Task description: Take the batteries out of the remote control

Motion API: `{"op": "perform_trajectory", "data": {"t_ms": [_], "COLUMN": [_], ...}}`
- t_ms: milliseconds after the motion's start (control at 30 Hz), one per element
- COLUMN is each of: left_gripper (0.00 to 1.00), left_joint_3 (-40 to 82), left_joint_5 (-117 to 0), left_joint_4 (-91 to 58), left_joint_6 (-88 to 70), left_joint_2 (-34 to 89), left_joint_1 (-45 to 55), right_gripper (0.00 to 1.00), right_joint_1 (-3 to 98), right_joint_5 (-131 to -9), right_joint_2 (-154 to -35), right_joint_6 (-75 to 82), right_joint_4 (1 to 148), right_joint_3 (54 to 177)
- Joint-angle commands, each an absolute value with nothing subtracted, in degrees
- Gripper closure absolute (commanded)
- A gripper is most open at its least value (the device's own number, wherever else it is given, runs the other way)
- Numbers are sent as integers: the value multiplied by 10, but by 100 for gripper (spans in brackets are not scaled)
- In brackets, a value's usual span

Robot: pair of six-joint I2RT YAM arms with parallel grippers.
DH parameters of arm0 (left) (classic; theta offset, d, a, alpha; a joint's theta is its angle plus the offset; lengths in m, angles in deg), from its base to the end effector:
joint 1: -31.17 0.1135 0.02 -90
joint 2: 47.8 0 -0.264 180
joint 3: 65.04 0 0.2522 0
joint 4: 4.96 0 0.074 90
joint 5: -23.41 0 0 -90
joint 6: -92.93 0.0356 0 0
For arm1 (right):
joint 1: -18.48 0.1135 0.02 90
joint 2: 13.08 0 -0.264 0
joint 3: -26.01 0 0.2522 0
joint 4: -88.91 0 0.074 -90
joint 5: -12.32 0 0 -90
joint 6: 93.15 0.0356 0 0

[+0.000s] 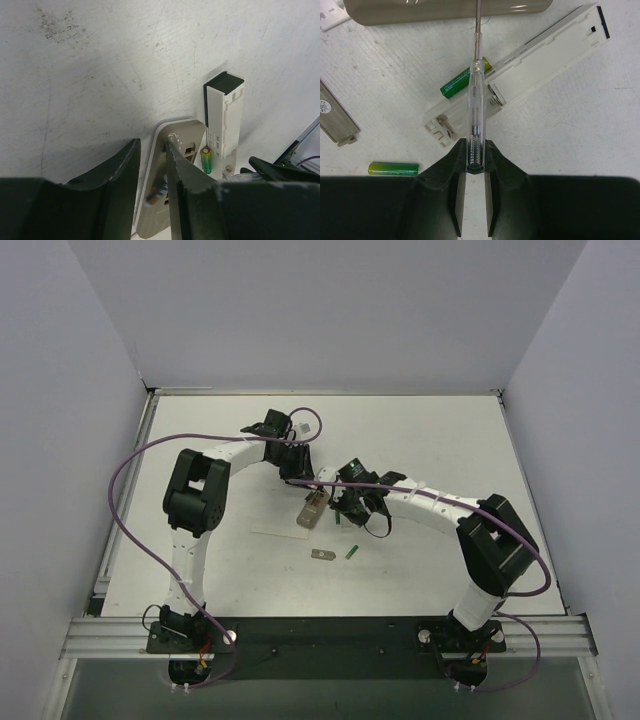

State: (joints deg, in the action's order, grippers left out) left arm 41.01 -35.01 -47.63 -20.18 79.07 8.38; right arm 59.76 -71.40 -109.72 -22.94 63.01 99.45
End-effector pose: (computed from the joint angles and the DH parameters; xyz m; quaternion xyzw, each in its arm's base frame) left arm 0.4175 -0.1956 0.1417 0.0598 0.9368 -0.3299 0.0999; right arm 0.2634 0.2364 0.1937 -0.4918 0.7961 0.1155 0.3332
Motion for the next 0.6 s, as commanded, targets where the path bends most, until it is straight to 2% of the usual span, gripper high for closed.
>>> {"op": "perform_trajectory", "data": {"t_ms": [0,333,567], "left_gripper": [63,60,60], "left_joint_3": [404,414,486], "left_joint_5": [-352,-375,-429], "left_joint_4": [-490,-502,-520], "left_joint_6": [-207,-204,-173], "left_joint_2": [759,740,721], "left_joint_1": [90,118,185], "right_gripper": [100,100,100], "right_joint_1": [601,605,608], "right_joint_5": [-708,-710,-715], "right_joint_2": [-1070,-1076,-1063], "right_joint_6": [-239,-242,-244], "right_joint_4": [632,624,617], "right_joint_3": [1023,1030,1026]}}
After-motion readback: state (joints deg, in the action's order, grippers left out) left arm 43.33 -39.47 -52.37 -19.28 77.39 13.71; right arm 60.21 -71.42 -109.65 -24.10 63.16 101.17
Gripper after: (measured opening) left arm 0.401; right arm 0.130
